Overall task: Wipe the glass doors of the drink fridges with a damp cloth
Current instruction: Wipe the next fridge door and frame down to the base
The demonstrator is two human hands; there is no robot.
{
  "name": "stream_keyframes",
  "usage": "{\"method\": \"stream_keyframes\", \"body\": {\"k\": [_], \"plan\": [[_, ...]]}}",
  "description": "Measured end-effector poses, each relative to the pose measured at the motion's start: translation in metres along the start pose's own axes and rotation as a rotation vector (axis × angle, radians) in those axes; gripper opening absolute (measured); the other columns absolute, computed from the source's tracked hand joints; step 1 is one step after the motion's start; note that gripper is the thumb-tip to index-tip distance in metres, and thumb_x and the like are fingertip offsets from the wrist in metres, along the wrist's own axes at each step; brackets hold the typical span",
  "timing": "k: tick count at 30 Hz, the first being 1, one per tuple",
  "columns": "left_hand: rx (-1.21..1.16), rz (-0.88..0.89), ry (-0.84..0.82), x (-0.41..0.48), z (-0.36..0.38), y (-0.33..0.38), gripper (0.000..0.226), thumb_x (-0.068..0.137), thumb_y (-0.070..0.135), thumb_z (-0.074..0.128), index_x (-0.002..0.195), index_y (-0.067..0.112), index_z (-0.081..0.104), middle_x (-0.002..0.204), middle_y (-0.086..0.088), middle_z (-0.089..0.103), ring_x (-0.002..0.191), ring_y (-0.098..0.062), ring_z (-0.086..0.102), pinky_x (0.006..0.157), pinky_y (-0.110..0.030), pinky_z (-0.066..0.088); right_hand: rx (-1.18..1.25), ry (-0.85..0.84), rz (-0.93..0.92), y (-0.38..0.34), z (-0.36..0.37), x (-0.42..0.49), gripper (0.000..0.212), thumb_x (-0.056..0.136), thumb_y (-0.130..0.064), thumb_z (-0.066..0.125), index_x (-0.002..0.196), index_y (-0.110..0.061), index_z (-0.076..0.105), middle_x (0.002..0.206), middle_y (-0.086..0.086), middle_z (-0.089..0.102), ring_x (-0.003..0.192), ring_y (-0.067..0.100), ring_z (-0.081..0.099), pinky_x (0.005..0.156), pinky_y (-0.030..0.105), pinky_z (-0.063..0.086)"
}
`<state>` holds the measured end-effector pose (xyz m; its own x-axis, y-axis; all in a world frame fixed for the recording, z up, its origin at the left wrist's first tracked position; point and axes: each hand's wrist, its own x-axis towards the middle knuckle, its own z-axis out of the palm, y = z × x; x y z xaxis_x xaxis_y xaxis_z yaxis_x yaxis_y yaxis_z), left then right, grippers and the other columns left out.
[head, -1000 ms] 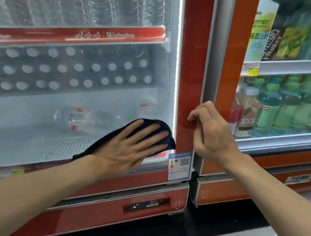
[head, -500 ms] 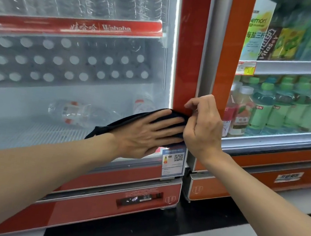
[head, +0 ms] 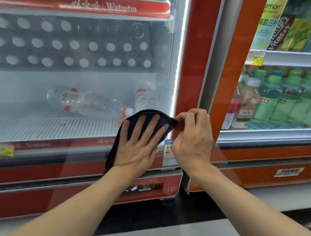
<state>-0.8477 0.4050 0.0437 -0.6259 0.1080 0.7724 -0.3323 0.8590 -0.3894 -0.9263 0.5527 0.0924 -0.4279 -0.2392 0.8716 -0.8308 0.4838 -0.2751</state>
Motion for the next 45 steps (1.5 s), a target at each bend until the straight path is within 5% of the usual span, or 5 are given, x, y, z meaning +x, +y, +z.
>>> {"method": "stream_keyframes", "body": {"k": [14,25,32,39,45], "plan": [[-0.107,0.212,-0.051,0.006,-0.057,-0.041,0.053,0.105,0.01,0.016,0.156,-0.001,0.025,0.156,-0.016,0.044,0.135,-0.04,0.042,0.114,-0.057,0.037,0.298,-0.194,-0.016,-0.031,-0.013,-0.075,0.053,0.083,0.007,0.051,0.135,-0.001,0.056,0.136,0.011,0.055,0.132,0.022,0.051,0.111,0.042,0.046],[-0.47,0.22,0.038,0.003,-0.083,-0.087,0.04,0.098,0.003,0.038,0.136,0.009,0.048,0.137,-0.007,0.056,0.133,-0.026,0.049,0.113,-0.034,0.032,0.243,-0.018,0.02,-0.082,0.086,-0.063,0.075,0.101,-0.02,0.049,0.16,0.001,0.008,0.168,0.022,0.0,0.159,0.027,-0.01,0.13,0.042,0.0],[-0.276,0.203,0.036,-0.05,-0.088,-0.15,0.054,0.078,-0.006,0.054,0.129,0.013,0.052,0.133,-0.004,0.048,0.135,-0.027,0.045,0.113,-0.042,0.027,-0.08,0.107,-0.358,-0.05,0.096,-0.026,0.071,0.104,-0.04,0.044,0.156,0.005,0.025,0.159,0.032,0.027,0.152,0.042,0.012,0.13,0.046,0.0],[-0.073,0.464,-0.222,-0.099,-0.085,-0.205,0.058,0.092,0.003,0.038,0.149,0.009,0.042,0.156,-0.006,0.038,0.149,-0.027,0.032,0.123,-0.049,0.019,-0.374,-0.199,-1.323,-0.012,0.101,-0.049,0.064,0.103,-0.027,0.053,0.159,-0.006,0.033,0.166,0.012,0.032,0.153,0.025,0.033,0.13,0.041,0.008],[0.127,0.514,-0.247,-0.134,-0.09,-0.249,0.06,0.098,0.012,0.045,0.156,0.002,0.032,0.166,-0.013,0.025,0.155,-0.029,0.021,0.126,-0.051,0.016,-0.345,-0.296,-1.425,-0.038,0.076,0.011,0.067,0.105,-0.026,0.047,0.163,-0.007,0.021,0.171,0.015,0.015,0.159,0.03,0.01,0.13,0.042,-0.005]]}}
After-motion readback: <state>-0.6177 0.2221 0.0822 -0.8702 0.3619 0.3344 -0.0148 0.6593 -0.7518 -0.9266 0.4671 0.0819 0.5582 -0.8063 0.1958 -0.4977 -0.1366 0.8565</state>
